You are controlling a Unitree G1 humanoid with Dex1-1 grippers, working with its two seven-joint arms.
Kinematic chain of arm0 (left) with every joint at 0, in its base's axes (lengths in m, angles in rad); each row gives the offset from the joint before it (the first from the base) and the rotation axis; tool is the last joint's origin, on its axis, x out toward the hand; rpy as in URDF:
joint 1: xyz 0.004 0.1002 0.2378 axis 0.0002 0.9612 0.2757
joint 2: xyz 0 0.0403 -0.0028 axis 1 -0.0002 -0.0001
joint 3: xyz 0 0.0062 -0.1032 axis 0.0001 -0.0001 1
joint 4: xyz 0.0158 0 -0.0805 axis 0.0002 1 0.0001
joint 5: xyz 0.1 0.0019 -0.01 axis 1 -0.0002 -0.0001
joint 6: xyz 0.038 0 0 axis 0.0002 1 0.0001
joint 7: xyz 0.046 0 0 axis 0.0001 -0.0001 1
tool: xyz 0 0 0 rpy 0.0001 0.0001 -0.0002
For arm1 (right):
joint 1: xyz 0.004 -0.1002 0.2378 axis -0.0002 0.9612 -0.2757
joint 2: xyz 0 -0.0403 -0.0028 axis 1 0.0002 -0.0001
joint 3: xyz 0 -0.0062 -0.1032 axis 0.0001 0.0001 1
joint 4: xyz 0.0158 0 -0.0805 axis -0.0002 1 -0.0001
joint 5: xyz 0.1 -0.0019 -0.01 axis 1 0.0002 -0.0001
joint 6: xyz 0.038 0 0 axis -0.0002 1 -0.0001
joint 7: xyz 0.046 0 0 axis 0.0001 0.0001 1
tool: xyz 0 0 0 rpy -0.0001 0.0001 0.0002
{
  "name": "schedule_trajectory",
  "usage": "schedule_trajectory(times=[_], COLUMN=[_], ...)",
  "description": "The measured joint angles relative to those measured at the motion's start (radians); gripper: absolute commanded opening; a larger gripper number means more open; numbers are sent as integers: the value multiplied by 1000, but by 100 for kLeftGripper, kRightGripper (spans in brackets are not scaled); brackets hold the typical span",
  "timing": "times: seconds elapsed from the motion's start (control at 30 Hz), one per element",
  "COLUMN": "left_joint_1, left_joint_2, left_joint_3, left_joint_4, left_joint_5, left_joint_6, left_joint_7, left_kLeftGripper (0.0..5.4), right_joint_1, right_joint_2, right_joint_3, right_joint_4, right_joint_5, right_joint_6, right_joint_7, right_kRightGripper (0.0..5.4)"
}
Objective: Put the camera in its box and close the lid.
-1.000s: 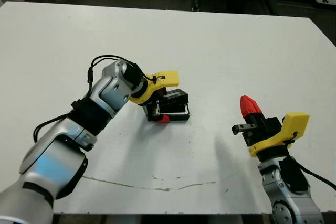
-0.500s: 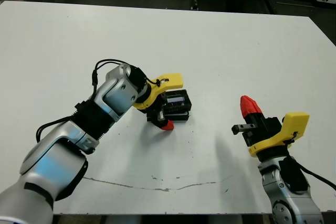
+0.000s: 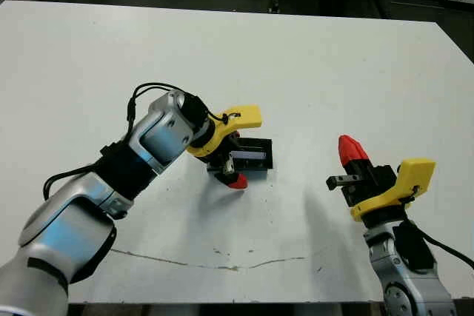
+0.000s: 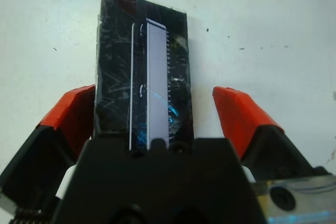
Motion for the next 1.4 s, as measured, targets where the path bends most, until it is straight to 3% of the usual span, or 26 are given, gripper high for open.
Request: schedule_trajectory(times=[0.37,0.8,0.9,1.1,1.4], left_joint_1=[-21,-17,25,86,84], left_joint_2=[6,2,12,34,68], left_joint_3=[-42,-15,33,115,127], left_joint_4=[67,129,116,104,143], left_joint_5=[125,127,115,33,-8], left_joint_6=[-266,-332,-359,-332,-351], left_joint_7=[126,127,136,113,25], left_kLeftGripper=[538,538,517,452,341], right_joint_1=[0,1,1,2,2], right_joint_2=[0,0,0,-1,-1], right_joint_3=[-1,-2,-2,-2,-2], right_joint_4=[-2,-2,-1,-1,-1], right_joint_5=[5,9,9,9,9], right_joint_6=[0,1,1,1,1], right_joint_7=[-2,1,3,3,2], right_kRightGripper=[0,0,0,0,0])
